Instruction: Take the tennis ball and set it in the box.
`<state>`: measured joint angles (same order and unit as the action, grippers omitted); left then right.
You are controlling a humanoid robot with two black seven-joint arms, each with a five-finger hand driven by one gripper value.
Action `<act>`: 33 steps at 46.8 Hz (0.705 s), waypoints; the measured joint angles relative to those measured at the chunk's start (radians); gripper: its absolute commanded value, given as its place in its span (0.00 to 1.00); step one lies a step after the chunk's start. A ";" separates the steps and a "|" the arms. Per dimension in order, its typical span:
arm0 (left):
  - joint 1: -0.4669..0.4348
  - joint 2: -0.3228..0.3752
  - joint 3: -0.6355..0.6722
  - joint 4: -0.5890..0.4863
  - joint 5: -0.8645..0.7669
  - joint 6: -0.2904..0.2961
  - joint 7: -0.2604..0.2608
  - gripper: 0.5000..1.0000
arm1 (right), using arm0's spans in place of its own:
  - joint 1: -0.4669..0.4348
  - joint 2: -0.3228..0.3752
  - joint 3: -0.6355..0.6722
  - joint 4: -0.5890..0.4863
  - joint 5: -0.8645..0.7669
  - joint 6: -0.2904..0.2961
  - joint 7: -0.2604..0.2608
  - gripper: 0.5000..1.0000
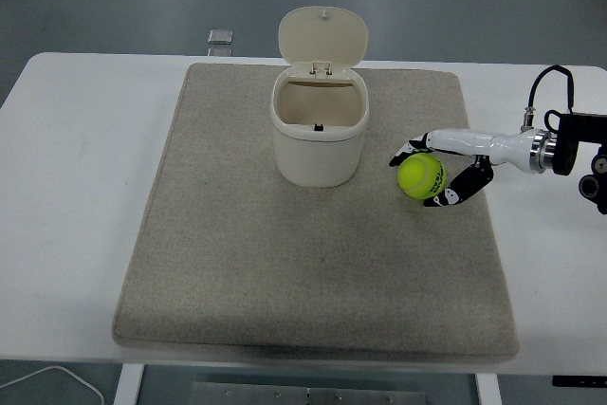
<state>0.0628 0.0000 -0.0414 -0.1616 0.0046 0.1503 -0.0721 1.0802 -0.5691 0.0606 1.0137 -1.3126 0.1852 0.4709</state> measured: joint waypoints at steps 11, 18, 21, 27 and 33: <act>0.000 0.000 0.000 0.000 0.000 0.000 0.000 0.99 | 0.000 0.000 -0.011 0.000 -0.020 0.001 0.000 0.45; 0.000 0.000 0.000 0.000 0.000 0.000 0.000 0.99 | 0.000 0.000 -0.012 -0.001 -0.021 0.001 0.001 0.55; 0.000 0.000 0.000 0.000 0.000 0.000 0.000 0.99 | 0.000 0.000 -0.012 -0.001 -0.021 0.001 0.001 0.59; 0.000 0.000 0.000 0.000 0.000 0.000 0.000 0.99 | 0.001 0.000 -0.011 0.000 -0.021 0.006 0.003 0.72; 0.000 0.000 0.000 0.000 0.000 0.000 0.000 0.99 | 0.005 -0.001 -0.011 -0.001 -0.019 0.013 0.004 0.79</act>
<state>0.0629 0.0000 -0.0414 -0.1617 0.0046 0.1503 -0.0721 1.0852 -0.5702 0.0495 1.0131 -1.3320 0.1985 0.4751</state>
